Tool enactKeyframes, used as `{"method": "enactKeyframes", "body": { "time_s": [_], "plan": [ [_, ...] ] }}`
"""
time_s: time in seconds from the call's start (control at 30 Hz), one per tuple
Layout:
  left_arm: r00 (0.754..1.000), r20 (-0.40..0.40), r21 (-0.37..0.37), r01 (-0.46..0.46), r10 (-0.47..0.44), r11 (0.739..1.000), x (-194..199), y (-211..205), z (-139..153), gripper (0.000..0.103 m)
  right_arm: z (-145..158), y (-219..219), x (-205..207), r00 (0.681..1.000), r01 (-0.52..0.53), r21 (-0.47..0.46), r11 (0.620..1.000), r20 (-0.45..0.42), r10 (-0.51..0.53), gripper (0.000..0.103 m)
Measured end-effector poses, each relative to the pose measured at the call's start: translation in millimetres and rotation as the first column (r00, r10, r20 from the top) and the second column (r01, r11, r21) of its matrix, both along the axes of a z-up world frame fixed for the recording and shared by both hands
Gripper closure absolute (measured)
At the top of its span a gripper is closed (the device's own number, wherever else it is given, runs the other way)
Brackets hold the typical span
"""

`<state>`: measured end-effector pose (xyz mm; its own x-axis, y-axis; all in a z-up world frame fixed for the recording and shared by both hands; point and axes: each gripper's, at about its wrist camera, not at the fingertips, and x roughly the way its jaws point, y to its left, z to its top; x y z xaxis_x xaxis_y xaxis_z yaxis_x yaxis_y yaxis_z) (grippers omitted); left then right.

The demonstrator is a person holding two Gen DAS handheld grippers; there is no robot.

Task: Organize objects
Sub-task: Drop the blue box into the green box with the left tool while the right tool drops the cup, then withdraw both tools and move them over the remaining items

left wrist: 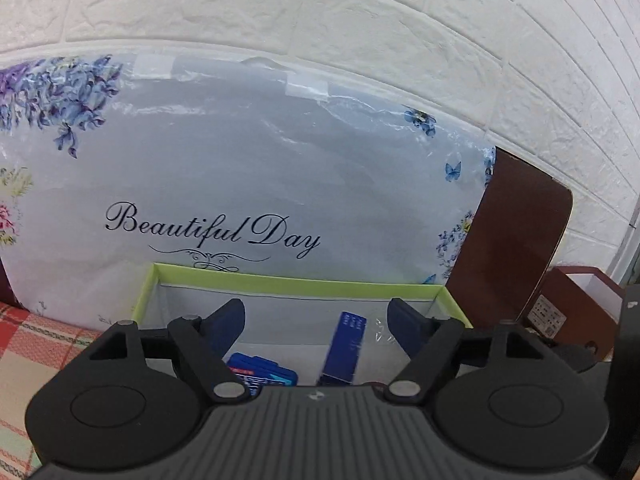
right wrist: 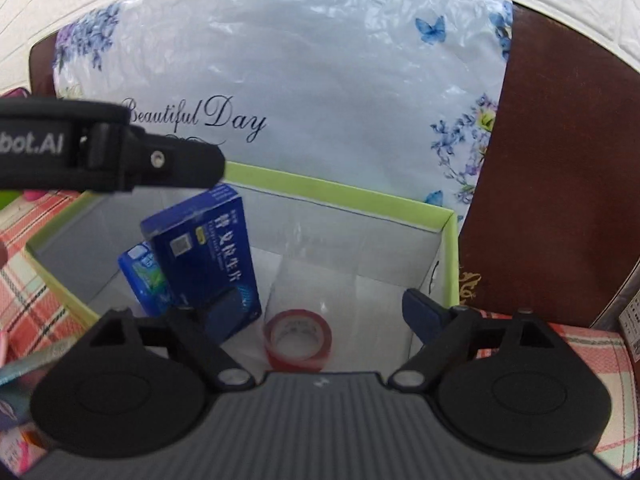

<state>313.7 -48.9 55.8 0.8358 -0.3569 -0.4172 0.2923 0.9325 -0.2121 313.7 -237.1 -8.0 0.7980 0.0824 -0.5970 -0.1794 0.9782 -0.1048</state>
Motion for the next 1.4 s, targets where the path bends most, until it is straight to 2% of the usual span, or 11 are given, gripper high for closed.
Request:
{"method": "enactKeyframes", "body": {
  "time_s": [0.07,0.2,0.33,0.53,0.67,0.8,0.93,1.2,1.4],
  "plan": [
    [1.0,-0.016,0.001,-0.014,0.014,1.0,-1,6,-1,0.022,0,-1,-6,1.0,0.01,-0.005,1.0,0.025,-0.01,0.007],
    [0.999,-0.024,-0.021,-0.035,0.034,0.999,-11,14,5,0.021,6,-4,-22,0.999,0.016,0.027,1.0,0.034,-0.017,0.007],
    [0.999,-0.006,-0.013,-0.053,0.053,0.998,-28,15,16,0.021,20,-2,-45,0.997,0.038,0.014,0.999,0.06,-0.039,0.004],
    [0.998,0.03,0.021,-0.064,0.063,0.998,-75,16,37,0.02,42,-9,-95,0.993,0.062,0.046,0.997,0.099,-0.066,0.0],
    [0.998,0.015,0.075,-0.065,0.064,0.995,-112,14,44,0.019,50,-14,-138,0.99,0.065,0.09,0.994,0.116,-0.076,0.0],
    [0.998,-0.001,0.097,-0.056,0.057,0.994,-150,16,37,0.019,53,-14,-180,0.992,0.054,0.134,0.99,0.11,-0.069,0.0],
    [0.998,-0.044,0.088,-0.049,0.053,0.995,-180,19,23,0.019,47,-9,-209,0.994,0.086,0.113,0.99,0.064,-0.093,0.0],
    [0.984,-0.152,0.085,-0.077,0.089,0.993,-211,30,-5,0.019,29,5,-241,0.983,0.181,0.049,0.982,-0.023,-0.18,0.0],
    [0.98,-0.168,0.106,-0.087,0.104,0.991,-230,32,-12,0.019,20,6,-259,0.974,0.224,0.022,0.974,-0.048,-0.222,0.0]
  ]
}}
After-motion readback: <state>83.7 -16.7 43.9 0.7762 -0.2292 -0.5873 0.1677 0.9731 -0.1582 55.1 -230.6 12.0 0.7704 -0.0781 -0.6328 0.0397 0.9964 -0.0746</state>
